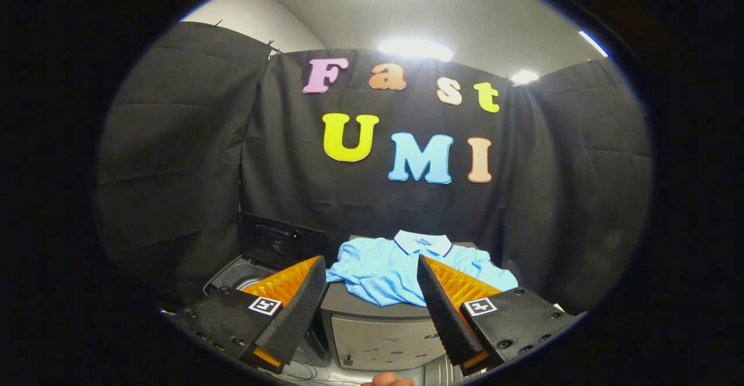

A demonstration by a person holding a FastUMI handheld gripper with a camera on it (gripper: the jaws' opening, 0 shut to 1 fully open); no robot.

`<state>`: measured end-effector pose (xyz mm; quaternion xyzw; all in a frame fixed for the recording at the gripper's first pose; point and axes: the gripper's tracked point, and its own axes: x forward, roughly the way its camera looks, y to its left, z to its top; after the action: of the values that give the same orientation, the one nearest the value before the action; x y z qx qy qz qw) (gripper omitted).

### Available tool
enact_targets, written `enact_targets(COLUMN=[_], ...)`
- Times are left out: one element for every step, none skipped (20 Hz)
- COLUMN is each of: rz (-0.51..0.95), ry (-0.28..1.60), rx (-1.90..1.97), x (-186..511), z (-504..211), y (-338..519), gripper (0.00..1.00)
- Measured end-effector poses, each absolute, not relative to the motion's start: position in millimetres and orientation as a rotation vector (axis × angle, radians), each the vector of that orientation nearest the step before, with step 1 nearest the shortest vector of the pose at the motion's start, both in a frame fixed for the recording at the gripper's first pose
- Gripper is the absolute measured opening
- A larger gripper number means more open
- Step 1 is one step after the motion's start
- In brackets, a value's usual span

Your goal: Put the clothes into the washing machine and then close the washing machine lid.

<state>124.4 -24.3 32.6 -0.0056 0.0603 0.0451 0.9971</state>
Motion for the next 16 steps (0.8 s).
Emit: enact_targets(rz=[0.082, 0.074, 0.069, 0.055, 0.049, 0.044, 0.037, 0.036, 0.035, 0.033, 0.031, 0.030, 0.032, 0.034, 0.033, 0.032], ry=[0.126, 0.123, 0.114, 0.121, 0.131, 0.134, 0.141, 0.150, 0.160, 0.174, 0.187, 0.202, 0.216, 0.226, 0.237, 0.246], rx=[-0.012, -0.010, -0.004, -0.004, -0.004, -0.007, -0.013, -0.018, -0.021, -0.022, -0.021, -0.025, -0.031, -0.042, -0.056, -0.065], x=[132, 140, 150, 161, 169, 179, 188, 198, 208, 216, 225, 233, 241, 249, 256, 265], z=[36, 41, 46, 48, 47, 50, 50, 50, 47, 43, 38, 33, 28, 23, 18, 14], y=[-30, -36, -39, -46, -52, -56, -62, -66, -68, -72, -76, -79, -80, -82, -85, -88], gripper=[0.98, 0.98, 0.98, 0.98, 0.98, 0.98, 0.98, 0.98, 0.98, 0.98, 0.98, 0.98, 0.98, 0.98, 0.98, 0.98])
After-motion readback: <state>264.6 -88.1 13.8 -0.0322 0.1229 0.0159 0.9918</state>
